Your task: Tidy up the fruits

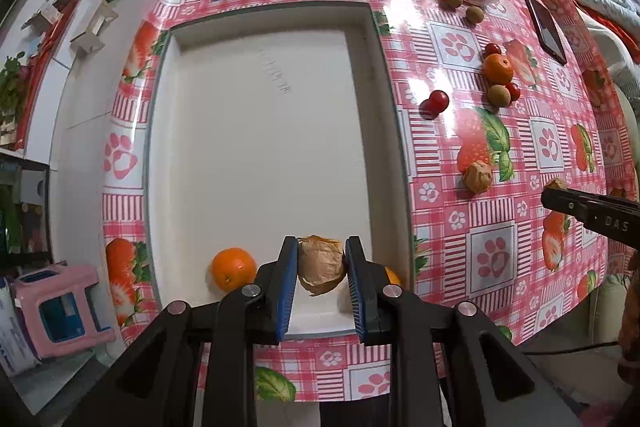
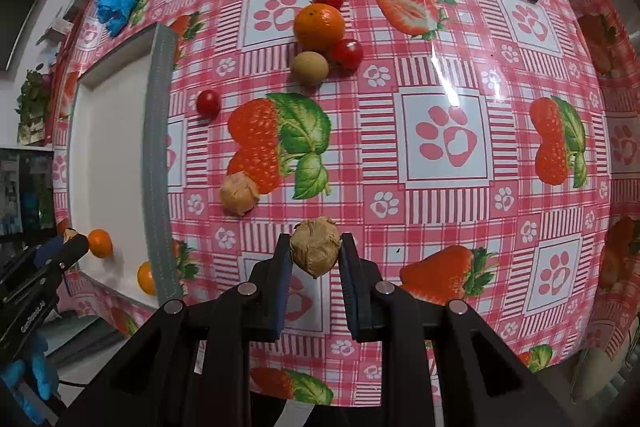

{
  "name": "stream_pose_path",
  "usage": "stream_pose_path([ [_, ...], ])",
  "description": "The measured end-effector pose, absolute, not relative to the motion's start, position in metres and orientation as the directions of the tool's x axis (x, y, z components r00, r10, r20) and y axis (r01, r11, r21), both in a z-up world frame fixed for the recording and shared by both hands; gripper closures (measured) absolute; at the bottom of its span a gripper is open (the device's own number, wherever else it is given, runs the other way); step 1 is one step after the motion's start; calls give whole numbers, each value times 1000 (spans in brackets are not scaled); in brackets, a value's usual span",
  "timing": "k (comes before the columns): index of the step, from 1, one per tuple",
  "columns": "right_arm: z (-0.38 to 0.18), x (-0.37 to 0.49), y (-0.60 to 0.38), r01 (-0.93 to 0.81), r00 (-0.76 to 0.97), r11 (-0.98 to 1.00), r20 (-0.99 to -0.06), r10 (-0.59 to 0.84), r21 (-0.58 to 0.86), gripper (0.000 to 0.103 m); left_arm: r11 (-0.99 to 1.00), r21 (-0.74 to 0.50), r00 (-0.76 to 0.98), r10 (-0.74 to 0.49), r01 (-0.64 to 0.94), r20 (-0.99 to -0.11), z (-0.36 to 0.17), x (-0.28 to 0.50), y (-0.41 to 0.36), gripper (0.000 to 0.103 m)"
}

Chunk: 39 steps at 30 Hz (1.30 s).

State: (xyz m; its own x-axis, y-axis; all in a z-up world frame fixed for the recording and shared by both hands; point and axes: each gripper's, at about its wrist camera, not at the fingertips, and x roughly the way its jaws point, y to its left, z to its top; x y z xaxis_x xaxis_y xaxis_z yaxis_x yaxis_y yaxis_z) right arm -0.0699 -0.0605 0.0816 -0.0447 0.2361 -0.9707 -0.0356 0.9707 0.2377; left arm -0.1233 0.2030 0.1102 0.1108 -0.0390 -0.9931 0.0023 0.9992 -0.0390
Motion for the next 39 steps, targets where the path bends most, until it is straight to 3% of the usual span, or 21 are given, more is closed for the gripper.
stream_pose_path([
  [39, 114, -57, 91, -298, -52, 901, -948, 315, 316, 78, 997, -41, 137, -32, -61, -990, 113, -133, 271, 78],
])
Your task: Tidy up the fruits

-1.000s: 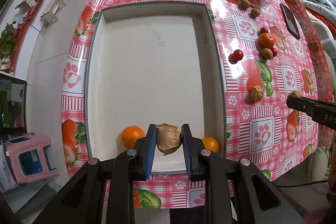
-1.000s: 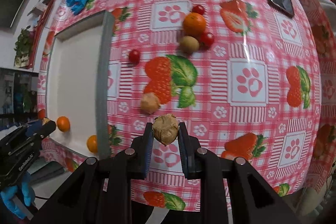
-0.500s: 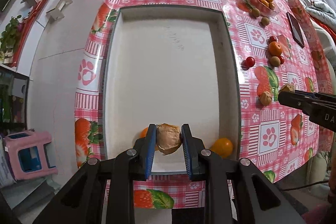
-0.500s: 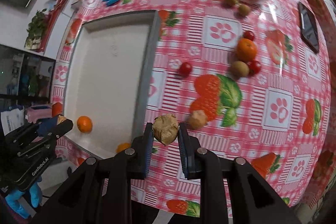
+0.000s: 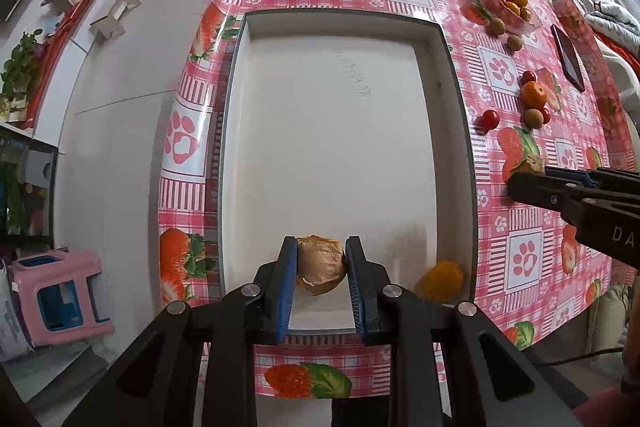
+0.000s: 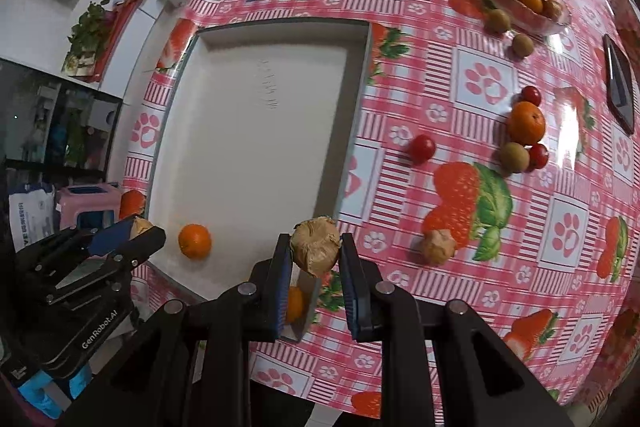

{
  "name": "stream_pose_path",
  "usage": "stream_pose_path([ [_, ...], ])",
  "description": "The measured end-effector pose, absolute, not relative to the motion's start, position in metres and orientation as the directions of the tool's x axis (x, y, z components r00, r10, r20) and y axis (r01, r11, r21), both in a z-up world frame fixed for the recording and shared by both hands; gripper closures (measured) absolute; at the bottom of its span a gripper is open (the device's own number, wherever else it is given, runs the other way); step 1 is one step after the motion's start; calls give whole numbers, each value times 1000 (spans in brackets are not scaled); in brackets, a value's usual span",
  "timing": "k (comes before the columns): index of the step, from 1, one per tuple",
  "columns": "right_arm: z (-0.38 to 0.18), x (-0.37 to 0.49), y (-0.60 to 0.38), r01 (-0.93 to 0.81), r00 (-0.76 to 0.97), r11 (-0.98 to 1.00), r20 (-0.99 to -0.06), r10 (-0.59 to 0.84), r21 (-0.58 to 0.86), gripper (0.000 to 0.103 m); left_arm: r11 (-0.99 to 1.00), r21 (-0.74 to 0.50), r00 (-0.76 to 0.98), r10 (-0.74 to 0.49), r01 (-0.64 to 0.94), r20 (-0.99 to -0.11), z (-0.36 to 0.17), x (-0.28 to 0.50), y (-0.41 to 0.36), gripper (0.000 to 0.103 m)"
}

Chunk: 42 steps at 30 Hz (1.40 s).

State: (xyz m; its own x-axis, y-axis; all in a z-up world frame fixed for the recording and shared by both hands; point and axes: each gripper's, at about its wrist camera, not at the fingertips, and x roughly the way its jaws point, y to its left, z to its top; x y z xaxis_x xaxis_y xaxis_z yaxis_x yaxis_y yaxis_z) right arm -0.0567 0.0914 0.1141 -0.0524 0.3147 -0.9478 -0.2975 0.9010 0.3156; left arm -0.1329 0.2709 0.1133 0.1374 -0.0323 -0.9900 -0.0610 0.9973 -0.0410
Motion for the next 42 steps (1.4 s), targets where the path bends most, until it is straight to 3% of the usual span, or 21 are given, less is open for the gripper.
stream_pose_path([
  [40, 56, -81, 145, -308, -190, 887, -936, 297, 344, 76, 1000, -12, 36, -12, 1, -999, 62, -124, 254, 77],
  [41, 56, -82, 146, -305, -193, 886, -934, 301, 349, 75, 1000, -4, 33, -4, 2, -999, 61, -123, 253, 70],
  [42, 56, -82, 145, -302, -195, 886, -932, 305, 353, 70, 1000, 12, 25, 12, 3, -1000, 60, -123, 252, 48],
])
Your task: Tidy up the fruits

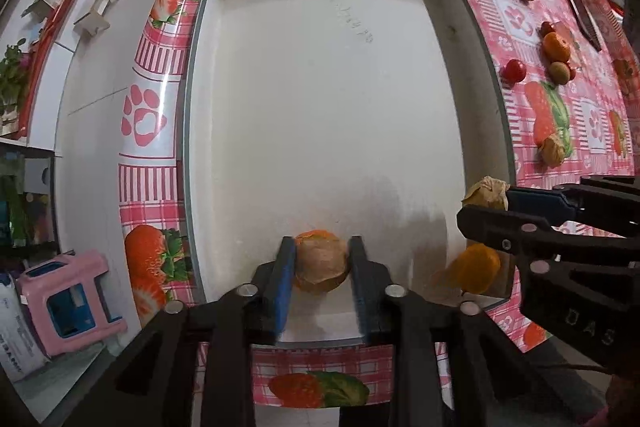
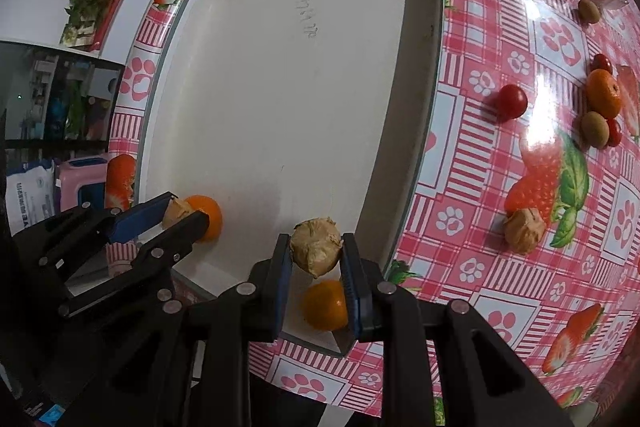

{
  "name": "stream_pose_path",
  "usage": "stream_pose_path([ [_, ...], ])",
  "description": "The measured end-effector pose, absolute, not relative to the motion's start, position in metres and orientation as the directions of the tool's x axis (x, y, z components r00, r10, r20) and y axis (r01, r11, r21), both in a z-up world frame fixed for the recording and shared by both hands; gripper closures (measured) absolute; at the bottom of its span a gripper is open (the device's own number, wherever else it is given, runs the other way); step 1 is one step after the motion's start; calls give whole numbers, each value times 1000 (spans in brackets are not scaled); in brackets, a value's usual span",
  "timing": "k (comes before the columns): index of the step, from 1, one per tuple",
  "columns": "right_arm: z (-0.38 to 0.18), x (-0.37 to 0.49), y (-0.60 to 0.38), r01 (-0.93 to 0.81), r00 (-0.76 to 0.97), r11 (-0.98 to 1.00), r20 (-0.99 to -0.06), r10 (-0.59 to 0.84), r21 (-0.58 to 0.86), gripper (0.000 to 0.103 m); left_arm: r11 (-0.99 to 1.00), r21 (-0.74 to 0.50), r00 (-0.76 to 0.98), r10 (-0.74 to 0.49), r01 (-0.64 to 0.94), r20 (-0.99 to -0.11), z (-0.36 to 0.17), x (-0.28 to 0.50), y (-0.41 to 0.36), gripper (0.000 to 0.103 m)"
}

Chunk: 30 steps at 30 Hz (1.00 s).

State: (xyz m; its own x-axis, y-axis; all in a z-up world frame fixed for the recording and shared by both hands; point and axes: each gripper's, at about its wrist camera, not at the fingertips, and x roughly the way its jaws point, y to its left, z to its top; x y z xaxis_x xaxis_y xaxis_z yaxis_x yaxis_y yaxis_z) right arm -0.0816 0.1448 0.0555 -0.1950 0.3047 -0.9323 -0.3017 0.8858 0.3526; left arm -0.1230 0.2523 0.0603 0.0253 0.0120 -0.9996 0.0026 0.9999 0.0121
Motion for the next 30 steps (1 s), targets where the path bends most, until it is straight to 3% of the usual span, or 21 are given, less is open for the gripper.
stream_pose_path([
  [2, 57, -80, 144, -299, -193, 885, -931, 311, 358, 56, 999, 47, 50, 47, -5, -998, 64, -125, 251, 28],
  [4, 59, -79, 142, -298, -186, 882, -929, 321, 365, 43, 999, 48, 58, 48, 0, -997, 68, -126, 250, 28],
  [10, 64, -76, 131, -289, -168, 887, -931, 324, 361, 23, 998, 59, 36, 60, -11, -998, 70, -126, 250, 28],
  [17, 64, -70, 95, -231, -135, 916, -943, 303, 327, 19, 997, 67, 34, 68, -26, -997, 75, -122, 251, 28],
  [21, 65, -68, 73, -198, -94, 936, -956, 277, 290, 0, 998, 66, 40, 66, -5, -997, 78, -116, 242, 28],
  [30, 58, -67, 11, -57, -84, 964, -964, 253, 259, 0, 996, 48, 69, 43, 77, -997, 93, -105, 199, 28],
])
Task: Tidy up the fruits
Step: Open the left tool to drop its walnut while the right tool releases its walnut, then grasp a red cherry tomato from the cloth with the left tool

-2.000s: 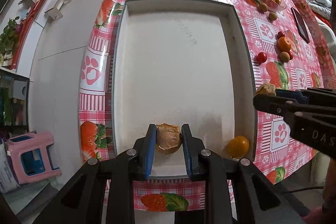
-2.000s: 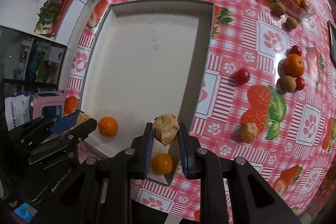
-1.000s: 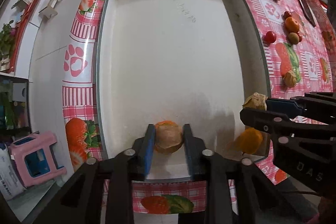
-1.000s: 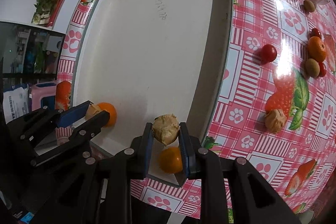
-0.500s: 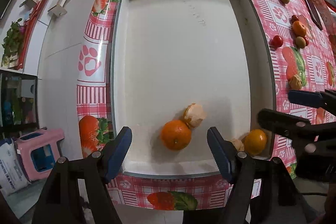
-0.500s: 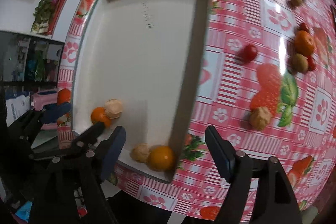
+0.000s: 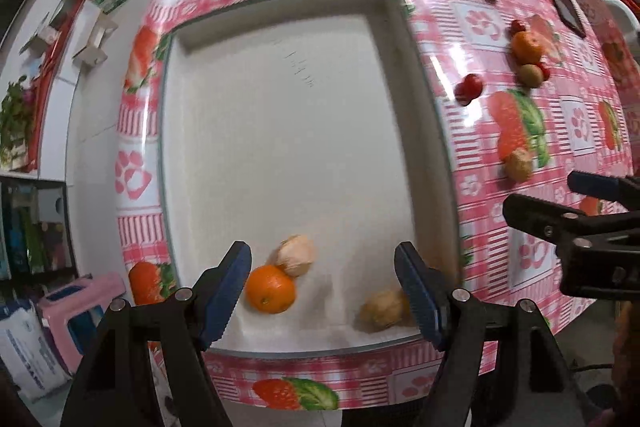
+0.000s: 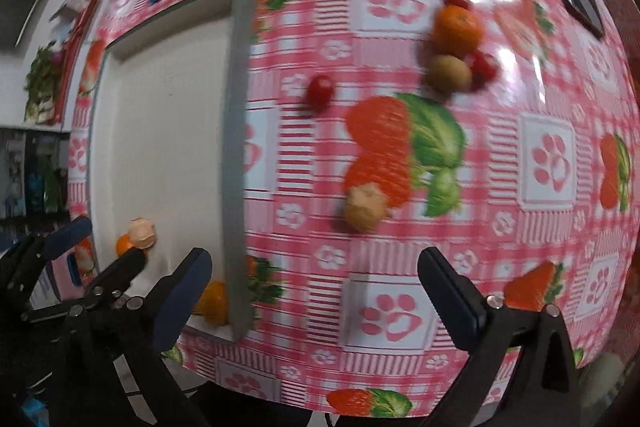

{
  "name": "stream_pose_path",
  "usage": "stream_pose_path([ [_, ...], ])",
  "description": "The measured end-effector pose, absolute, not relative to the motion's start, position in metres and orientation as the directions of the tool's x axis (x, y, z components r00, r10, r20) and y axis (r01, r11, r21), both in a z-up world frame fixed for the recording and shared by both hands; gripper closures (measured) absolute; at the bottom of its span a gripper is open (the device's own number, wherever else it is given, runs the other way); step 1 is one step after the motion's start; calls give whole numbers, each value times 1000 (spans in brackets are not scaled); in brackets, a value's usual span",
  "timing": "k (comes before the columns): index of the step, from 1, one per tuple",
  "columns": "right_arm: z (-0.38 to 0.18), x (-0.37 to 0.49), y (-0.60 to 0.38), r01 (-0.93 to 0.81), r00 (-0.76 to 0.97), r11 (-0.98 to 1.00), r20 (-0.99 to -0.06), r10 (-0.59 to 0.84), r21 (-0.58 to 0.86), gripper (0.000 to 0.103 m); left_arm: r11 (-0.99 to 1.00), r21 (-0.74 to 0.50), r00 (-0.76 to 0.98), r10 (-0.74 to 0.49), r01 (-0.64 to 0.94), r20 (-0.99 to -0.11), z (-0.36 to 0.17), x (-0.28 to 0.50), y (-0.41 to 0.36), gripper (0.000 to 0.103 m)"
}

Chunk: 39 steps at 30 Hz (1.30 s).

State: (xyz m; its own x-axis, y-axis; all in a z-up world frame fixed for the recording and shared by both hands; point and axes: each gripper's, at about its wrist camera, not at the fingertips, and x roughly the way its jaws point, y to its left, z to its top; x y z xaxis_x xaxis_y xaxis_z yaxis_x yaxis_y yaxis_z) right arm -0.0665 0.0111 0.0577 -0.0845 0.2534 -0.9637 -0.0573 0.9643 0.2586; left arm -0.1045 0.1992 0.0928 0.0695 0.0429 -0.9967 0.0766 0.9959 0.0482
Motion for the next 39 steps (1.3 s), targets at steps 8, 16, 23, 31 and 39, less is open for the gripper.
stream_pose_path([
  [8, 47, -79, -56, 52, -99, 974, -969, 225, 221, 0, 984, 37, 125, 15, 172, -992, 113, -83, 154, 28],
  [16, 40, -96, -122, 135, -114, 970, -969, 219, 203, 0, 962, 38, 146, -2, 272, -989, 112, -52, 106, 28],
  [23, 32, -113, -176, 172, -139, 965, -965, 222, 197, 0, 953, 30, 144, -15, 302, -989, 94, -23, 77, 28],
  [31, 25, -136, -230, 187, -159, 960, -957, 241, 210, 0, 949, 42, 129, 2, 312, -992, 66, 6, 57, 28],
  [39, 27, -134, -238, 177, -156, 960, -956, 247, 219, 0, 946, 80, 83, 57, 314, -995, 39, 17, 58, 30],
])
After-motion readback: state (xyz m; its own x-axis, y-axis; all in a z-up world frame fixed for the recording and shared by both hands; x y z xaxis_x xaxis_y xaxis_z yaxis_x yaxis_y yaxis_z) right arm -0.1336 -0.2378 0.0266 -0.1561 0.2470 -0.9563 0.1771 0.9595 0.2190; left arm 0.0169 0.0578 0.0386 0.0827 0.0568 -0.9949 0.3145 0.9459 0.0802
